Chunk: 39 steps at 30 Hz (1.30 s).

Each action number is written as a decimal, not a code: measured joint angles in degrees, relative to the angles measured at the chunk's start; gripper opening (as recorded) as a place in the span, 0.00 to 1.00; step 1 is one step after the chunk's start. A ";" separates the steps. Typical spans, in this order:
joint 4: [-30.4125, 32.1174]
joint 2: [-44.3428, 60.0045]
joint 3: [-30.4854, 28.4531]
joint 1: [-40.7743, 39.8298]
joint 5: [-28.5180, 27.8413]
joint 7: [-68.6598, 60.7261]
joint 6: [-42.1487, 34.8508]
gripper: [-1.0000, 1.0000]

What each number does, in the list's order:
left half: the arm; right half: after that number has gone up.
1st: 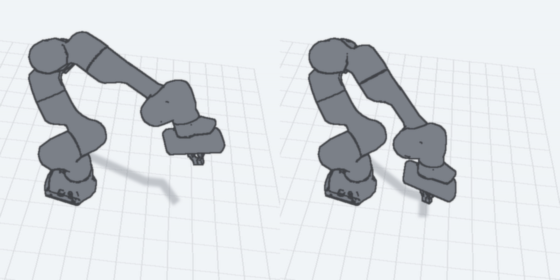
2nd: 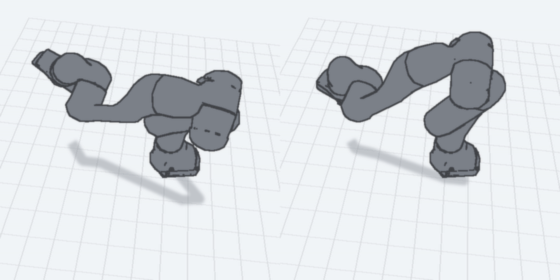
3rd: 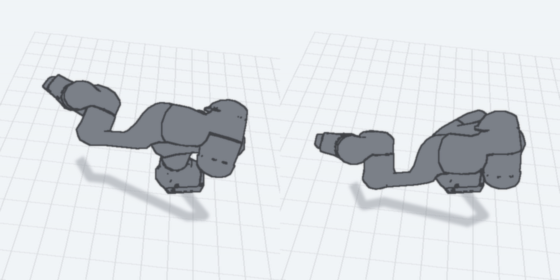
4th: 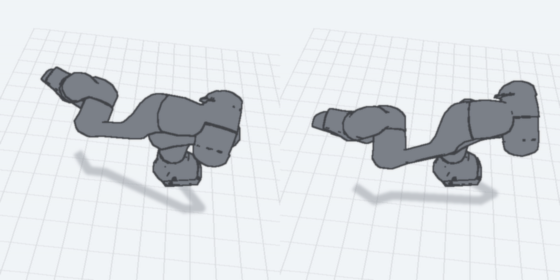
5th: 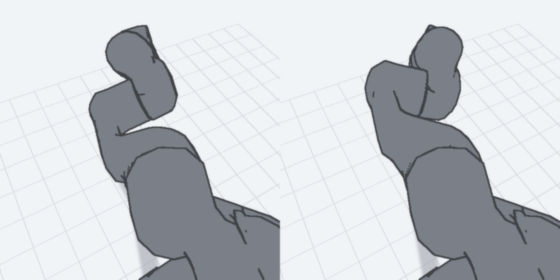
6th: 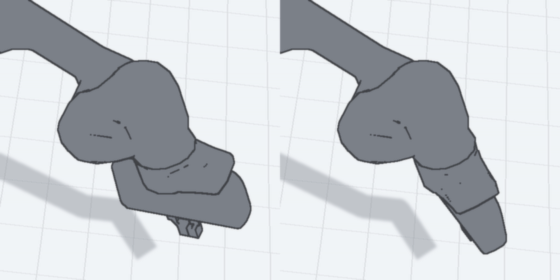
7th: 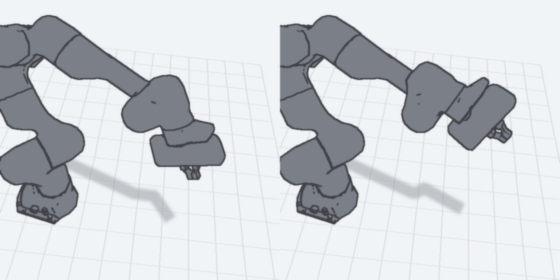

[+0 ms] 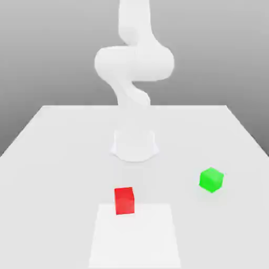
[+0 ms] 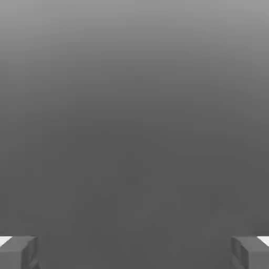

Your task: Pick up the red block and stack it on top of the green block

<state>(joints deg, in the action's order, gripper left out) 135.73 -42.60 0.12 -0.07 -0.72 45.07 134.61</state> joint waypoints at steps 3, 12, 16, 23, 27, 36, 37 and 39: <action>5.64 4.79 -0.15 -0.13 -0.94 -1.18 4.10 0.50; 22.97 19.36 -2.53 -0.57 -2.61 -5.80 16.45 0.50; 31.47 28.04 -4.35 -0.61 -2.40 -9.12 23.54 0.50; 33.25 47.77 -2.87 -1.72 2.09 -13.87 39.64 0.50; 32.83 51.40 -1.12 -3.39 2.69 -14.42 42.77 0.00; 33.70 44.60 -1.90 -3.30 0.23 -12.52 36.86 0.00; 33.98 42.59 -1.93 -3.36 -0.07 -12.33 35.12 0.00; 34.58 38.54 -1.80 -3.52 -0.16 -12.33 31.66 0.00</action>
<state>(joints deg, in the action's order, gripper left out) 170.31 -4.06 -1.69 -3.59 -0.88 32.74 166.27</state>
